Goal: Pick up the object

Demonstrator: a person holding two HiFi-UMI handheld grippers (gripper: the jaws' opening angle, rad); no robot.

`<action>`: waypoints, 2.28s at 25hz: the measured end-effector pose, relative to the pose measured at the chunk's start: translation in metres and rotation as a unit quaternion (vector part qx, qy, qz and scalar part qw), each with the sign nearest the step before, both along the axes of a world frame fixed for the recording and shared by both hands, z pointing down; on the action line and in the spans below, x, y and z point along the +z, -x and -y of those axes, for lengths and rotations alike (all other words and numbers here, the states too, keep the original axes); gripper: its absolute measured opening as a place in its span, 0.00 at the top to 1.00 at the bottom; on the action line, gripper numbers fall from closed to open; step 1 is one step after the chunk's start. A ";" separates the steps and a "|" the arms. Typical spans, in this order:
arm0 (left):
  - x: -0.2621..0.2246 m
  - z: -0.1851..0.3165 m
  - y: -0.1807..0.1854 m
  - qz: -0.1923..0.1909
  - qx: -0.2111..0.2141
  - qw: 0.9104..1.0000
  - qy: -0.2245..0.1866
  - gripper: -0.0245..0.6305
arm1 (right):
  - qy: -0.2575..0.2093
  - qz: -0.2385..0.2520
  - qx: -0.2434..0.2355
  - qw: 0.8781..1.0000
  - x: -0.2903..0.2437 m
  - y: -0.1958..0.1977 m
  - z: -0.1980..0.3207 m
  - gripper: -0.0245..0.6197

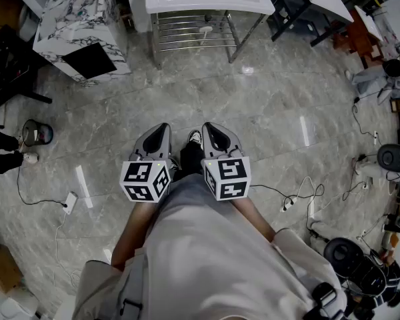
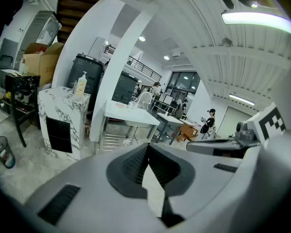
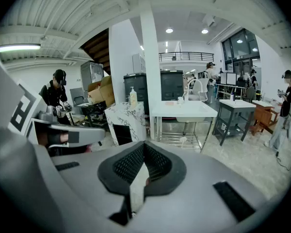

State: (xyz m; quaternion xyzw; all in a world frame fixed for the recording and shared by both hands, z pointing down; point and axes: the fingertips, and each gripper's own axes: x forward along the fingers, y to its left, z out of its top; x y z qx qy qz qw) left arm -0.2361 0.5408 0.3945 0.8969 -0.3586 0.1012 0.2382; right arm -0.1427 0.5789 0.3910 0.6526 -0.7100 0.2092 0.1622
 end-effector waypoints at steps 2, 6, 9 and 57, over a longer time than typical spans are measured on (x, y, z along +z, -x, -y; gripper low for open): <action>0.000 0.000 -0.001 0.005 0.002 1.000 -0.001 0.96 | 0.000 0.000 0.000 1.000 -0.001 -0.002 0.000 0.95; 0.001 -0.001 -0.002 0.007 0.002 1.000 -0.003 0.96 | 0.003 0.005 -0.015 1.000 0.004 0.000 -0.002 0.95; 0.002 0.000 -0.003 0.006 0.001 1.000 -0.003 0.96 | 0.003 0.004 -0.015 1.000 0.008 -0.001 -0.004 0.95; 0.035 0.238 -0.161 0.099 -0.021 0.995 0.026 0.96 | 0.058 0.069 -0.052 0.995 0.046 -0.218 0.230 0.95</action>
